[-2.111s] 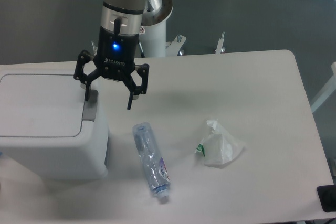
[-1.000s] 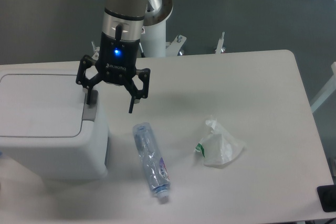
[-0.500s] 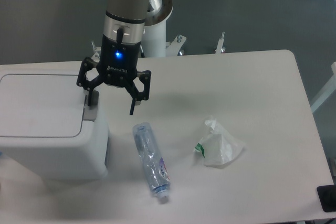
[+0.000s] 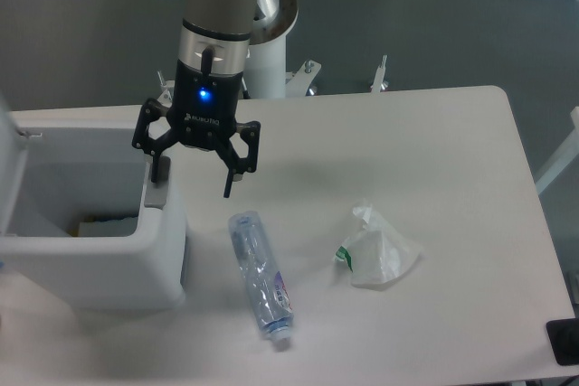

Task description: Open the trash can

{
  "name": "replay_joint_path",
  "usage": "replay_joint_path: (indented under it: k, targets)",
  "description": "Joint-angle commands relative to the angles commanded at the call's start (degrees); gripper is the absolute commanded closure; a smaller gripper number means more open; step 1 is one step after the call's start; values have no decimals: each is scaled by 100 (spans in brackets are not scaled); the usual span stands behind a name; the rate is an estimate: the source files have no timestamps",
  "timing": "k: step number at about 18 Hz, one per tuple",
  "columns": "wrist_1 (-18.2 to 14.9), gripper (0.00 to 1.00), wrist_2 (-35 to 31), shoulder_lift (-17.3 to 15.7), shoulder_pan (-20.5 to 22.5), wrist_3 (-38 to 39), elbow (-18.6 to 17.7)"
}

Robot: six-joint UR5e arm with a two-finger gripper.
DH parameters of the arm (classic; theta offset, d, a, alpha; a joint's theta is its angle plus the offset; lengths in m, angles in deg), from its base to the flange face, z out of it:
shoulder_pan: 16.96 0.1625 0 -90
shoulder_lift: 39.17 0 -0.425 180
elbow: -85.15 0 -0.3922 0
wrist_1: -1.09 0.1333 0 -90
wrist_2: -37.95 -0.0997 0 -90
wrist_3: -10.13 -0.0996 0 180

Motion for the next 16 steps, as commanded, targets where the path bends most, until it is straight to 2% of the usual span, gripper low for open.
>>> replay_joint_path:
  k: [6, 12, 16]
  targets:
    - [-26, 0, 0, -167, 70, 35, 149]
    - [0, 0, 0, -396, 808, 0, 184]
    - [61, 0, -17, -229, 1177, -52, 509]
